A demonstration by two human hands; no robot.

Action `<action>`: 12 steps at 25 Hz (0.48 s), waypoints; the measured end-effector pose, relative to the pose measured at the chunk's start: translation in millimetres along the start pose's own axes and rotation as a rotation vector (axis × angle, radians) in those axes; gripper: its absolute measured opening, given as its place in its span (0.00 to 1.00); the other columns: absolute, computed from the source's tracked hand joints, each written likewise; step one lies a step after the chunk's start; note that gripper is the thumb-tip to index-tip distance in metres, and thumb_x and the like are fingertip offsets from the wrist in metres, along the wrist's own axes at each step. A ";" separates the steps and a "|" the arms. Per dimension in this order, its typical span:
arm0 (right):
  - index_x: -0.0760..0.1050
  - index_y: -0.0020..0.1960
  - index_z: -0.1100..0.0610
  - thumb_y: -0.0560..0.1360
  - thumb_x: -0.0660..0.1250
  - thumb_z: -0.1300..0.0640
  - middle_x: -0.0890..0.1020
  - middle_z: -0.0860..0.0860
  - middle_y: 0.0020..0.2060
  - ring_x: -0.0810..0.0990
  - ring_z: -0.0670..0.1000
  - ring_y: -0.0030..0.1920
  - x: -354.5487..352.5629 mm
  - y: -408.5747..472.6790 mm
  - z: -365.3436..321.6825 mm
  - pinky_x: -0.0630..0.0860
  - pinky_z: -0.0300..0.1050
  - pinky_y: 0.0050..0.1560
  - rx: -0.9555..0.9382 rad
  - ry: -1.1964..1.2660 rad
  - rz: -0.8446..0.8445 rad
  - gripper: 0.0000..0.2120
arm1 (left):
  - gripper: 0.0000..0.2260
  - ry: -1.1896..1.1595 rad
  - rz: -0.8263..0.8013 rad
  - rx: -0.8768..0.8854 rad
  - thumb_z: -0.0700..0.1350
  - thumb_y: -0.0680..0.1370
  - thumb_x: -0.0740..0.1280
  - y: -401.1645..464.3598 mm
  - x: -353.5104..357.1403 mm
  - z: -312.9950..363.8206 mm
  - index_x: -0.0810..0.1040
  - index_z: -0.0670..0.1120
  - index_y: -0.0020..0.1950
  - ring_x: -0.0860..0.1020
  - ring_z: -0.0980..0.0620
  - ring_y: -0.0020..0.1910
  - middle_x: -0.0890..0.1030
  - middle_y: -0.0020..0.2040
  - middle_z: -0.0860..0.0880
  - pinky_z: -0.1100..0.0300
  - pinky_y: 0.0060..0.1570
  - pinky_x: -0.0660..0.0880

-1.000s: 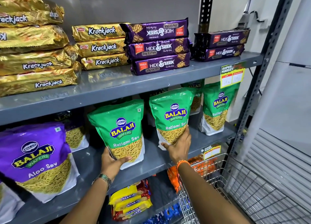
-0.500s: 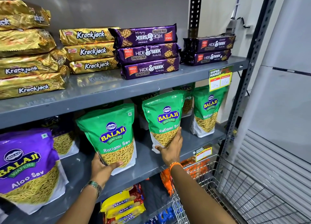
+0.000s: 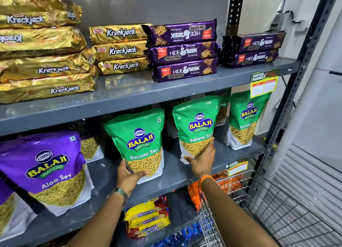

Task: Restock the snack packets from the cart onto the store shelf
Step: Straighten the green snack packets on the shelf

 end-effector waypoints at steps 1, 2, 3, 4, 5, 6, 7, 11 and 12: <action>0.44 0.79 0.52 0.54 0.85 0.56 0.61 0.57 0.75 0.61 0.60 0.76 -2.4 0.4 3.4 0.59 0.57 0.77 0.012 0.011 -0.007 0.67 | 0.34 0.003 -0.017 0.003 0.25 0.58 0.78 -2.3 1.5 1.3 0.73 0.45 0.59 0.82 0.44 0.53 0.83 0.52 0.47 0.52 0.52 0.79; 0.44 0.79 0.52 0.51 0.86 0.53 0.62 0.57 0.76 0.61 0.58 0.76 -7.9 2.7 10.1 0.59 0.57 0.77 0.025 0.032 0.018 0.70 | 0.37 0.009 -0.043 0.001 0.25 0.57 0.78 -7.6 1.3 4.9 0.72 0.44 0.62 0.81 0.45 0.56 0.82 0.54 0.48 0.54 0.53 0.79; 0.42 0.79 0.50 0.48 0.86 0.46 0.63 0.56 0.76 0.62 0.56 0.76 -13.7 5.6 17.6 0.59 0.58 0.77 0.045 0.063 0.058 0.73 | 0.40 -0.002 -0.062 0.004 0.25 0.57 0.78 -12.7 -1.3 9.4 0.70 0.44 0.66 0.79 0.47 0.59 0.80 0.57 0.49 0.56 0.56 0.78; 0.42 0.79 0.48 0.45 0.84 0.39 0.65 0.56 0.76 0.64 0.55 0.76 -16.9 6.8 22.6 0.61 0.59 0.76 0.061 0.111 0.085 0.75 | 0.43 -0.017 -0.043 0.014 0.25 0.58 0.78 -19.6 -11.7 15.9 0.67 0.44 0.70 0.76 0.50 0.61 0.78 0.61 0.49 0.56 0.61 0.75; 0.43 0.78 0.45 0.45 0.82 0.35 0.67 0.56 0.74 0.67 0.54 0.74 -18.8 0.8 16.4 0.64 0.60 0.75 0.054 0.169 0.096 0.73 | 0.44 -0.028 0.005 0.033 0.26 0.59 0.78 -25.9 -30.2 20.2 0.66 0.43 0.72 0.74 0.52 0.63 0.76 0.64 0.50 0.57 0.65 0.71; 0.47 0.77 0.45 0.49 0.83 0.37 0.69 0.55 0.73 0.70 0.54 0.72 -18.3 -13.2 -1.7 0.67 0.60 0.73 0.019 0.223 0.106 0.67 | 0.41 -0.031 0.080 0.049 0.26 0.61 0.77 -35.5 -58.2 24.5 0.67 0.43 0.71 0.75 0.54 0.62 0.76 0.63 0.50 0.59 0.65 0.70; 0.53 0.76 0.46 0.56 0.83 0.43 0.71 0.54 0.72 0.72 0.54 0.71 -18.6 -35.3 -28.1 0.69 0.59 0.72 -0.023 0.291 0.115 0.58 | 0.36 -0.035 0.187 0.069 0.25 0.63 0.75 -46.0 -92.0 23.9 0.71 0.43 0.68 0.77 0.57 0.59 0.77 0.61 0.50 0.62 0.63 0.73; 0.70 0.65 0.54 0.75 0.70 0.60 0.76 0.52 0.61 0.77 0.42 0.59 28.8 -136.8 -123.4 0.75 0.36 0.60 -0.118 0.625 -0.080 0.20 | 0.17 -0.213 0.512 0.007 0.26 0.74 0.63 -84.9 -230.6 -6.8 0.82 0.47 0.46 0.79 0.64 0.34 0.83 0.43 0.52 0.68 0.36 0.78; 0.72 0.62 0.57 0.76 0.69 0.61 0.78 0.54 0.58 0.78 0.39 0.54 55.0 -154.5 -138.3 0.76 0.33 0.55 -0.136 0.623 -0.164 0.16 | 0.15 -0.255 0.521 -0.022 0.30 0.77 0.61 -90.4 -252.1 -8.2 0.83 0.47 0.42 0.79 0.64 0.31 0.83 0.38 0.55 0.68 0.32 0.78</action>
Point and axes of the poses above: each hand's wrist, its own y-axis towards the middle knuckle, its own x-axis out of the palm, z = x × y, the point moved 10 cm from there along y, towards the middle knuckle
